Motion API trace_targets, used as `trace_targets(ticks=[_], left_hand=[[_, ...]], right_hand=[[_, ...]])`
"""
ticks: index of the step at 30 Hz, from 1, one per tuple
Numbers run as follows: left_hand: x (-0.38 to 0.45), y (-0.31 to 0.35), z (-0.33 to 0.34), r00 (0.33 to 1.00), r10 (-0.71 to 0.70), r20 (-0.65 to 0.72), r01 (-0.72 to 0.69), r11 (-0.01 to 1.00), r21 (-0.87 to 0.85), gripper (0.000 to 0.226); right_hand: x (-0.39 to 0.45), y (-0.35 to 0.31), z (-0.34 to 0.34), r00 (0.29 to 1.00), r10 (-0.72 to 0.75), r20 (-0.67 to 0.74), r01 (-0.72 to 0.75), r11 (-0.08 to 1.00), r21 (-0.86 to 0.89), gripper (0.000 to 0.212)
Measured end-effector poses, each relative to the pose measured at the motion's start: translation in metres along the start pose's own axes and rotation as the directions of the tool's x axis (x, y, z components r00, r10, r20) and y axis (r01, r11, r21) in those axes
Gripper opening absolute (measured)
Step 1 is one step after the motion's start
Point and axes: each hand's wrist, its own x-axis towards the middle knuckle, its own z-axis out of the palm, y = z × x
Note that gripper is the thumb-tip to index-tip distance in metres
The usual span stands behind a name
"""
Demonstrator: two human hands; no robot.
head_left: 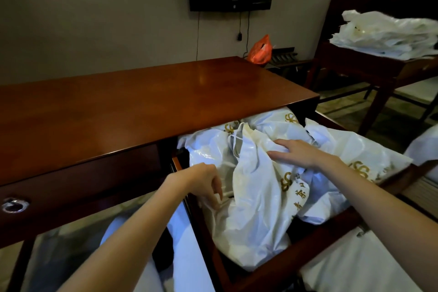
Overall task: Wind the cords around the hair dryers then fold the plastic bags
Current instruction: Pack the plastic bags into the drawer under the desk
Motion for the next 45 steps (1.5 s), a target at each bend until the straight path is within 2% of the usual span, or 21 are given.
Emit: trace_targets(ticks=[2,4,5,7,8,10,11,12,14,17,22,23,25,27,28,30,31,34,38,41,45], left_hand=[[-0.005,0.016,-0.011,0.998,-0.001,-0.069,-0.003,0.998,-0.070,0.044],[-0.008,0.039,-0.009,0.966,0.052,-0.253,-0.087,0.988,-0.130,0.070],[-0.008,0.050,-0.003,0.953,0.082,-0.293,-0.135,0.977,-0.166,0.081],[-0.001,0.063,0.016,0.975,0.106,-0.195,-0.128,0.986,-0.106,0.097],[0.006,0.062,0.029,0.988,0.085,-0.128,-0.091,0.995,-0.040,0.101],[0.020,0.051,0.051,0.995,0.052,-0.087,-0.053,0.999,-0.012,0.100],[0.025,0.047,0.057,0.994,0.051,-0.097,-0.055,0.998,-0.042,0.099],[0.027,0.044,0.059,0.993,0.051,-0.102,-0.057,0.997,-0.060,0.098],[0.030,0.042,0.059,0.995,0.042,-0.089,-0.049,0.997,-0.067,0.099],[0.036,0.038,0.054,0.996,0.022,-0.090,-0.032,0.993,-0.110,0.099],[0.049,0.024,0.043,0.996,0.011,-0.091,-0.023,0.991,-0.129,0.099],[0.053,0.020,0.040,0.996,0.007,-0.091,-0.019,0.991,-0.134,0.098],[0.059,0.012,0.031,0.996,-0.005,-0.094,-0.008,0.991,-0.134,0.096],[0.065,0.003,0.022,0.994,-0.024,-0.103,0.010,0.990,-0.138,0.095],[0.068,-0.002,0.018,0.993,-0.035,-0.110,0.019,0.989,-0.144,0.095],[0.075,-0.008,0.010,0.992,-0.057,-0.114,0.040,0.989,-0.139,0.097],[0.077,-0.011,0.007,0.992,-0.068,-0.106,0.054,0.989,-0.134,0.099],[0.082,-0.010,-0.003,0.988,-0.131,-0.082,0.120,0.985,-0.125,0.097],[0.067,0.018,-0.011,0.978,-0.111,-0.177,0.107,0.994,-0.029,0.090],[0.050,0.040,-0.006,0.996,-0.062,-0.062,0.060,0.998,-0.036,0.104],[0.041,0.040,0.006,0.993,-0.086,0.077,0.093,0.990,-0.104,0.120]], right_hand=[[0.001,0.002,0.001,1.000,-0.002,-0.004,0.002,1.000,-0.003,0.072],[0.002,0.003,0.001,1.000,0.005,0.025,-0.004,1.000,-0.010,0.070],[0.004,0.003,-0.002,0.998,0.005,0.055,-0.005,1.000,-0.007,0.066],[0.010,-0.003,-0.012,0.996,-0.015,0.089,0.013,1.000,0.026,0.053],[0.016,-0.008,-0.015,0.998,-0.043,0.040,0.041,0.998,0.052,0.048],[0.031,-0.022,-0.017,0.986,-0.120,-0.116,0.132,0.986,0.097,0.047],[0.039,-0.032,-0.014,0.980,-0.156,-0.122,0.167,0.982,0.084,0.050],[0.047,-0.041,-0.007,0.980,-0.188,-0.065,0.190,0.981,0.037,0.051],[0.060,-0.055,0.010,0.986,-0.139,0.092,0.148,0.984,-0.097,0.048],[0.073,-0.064,0.013,0.988,-0.058,0.144,0.079,0.987,-0.143,0.048],[0.060,-0.043,0.004,0.983,-0.182,-0.040,0.177,0.978,-0.107,0.037],[0.051,-0.035,0.003,0.985,-0.161,-0.060,0.151,0.978,-0.147,0.041],[0.033,-0.011,-0.001,0.991,-0.029,-0.133,-0.001,0.974,-0.225,0.053],[0.026,0.022,-0.003,0.975,0.145,-0.170,-0.172,0.972,-0.158,0.072],[0.027,0.035,-0.003,0.967,0.214,-0.135,-0.229,0.967,-0.107,0.087],[0.040,0.050,-0.001,0.971,0.236,-0.042,-0.238,0.971,-0.037,0.119],[0.050,0.052,-0.001,0.972,0.233,-0.009,-0.233,0.972,-0.019,0.124],[0.074,0.041,-0.012,0.972,0.235,-0.001,-0.234,0.970,0.066,0.116],[0.098,0.032,-0.014,0.965,0.258,0.036,-0.261,0.961,0.091,0.114],[0.103,0.024,-0.015,0.962,0.270,0.047,-0.272,0.959,0.074,0.111],[0.100,0.035,-0.011,0.974,0.226,0.012,-0.227,0.972,0.065,0.118]])
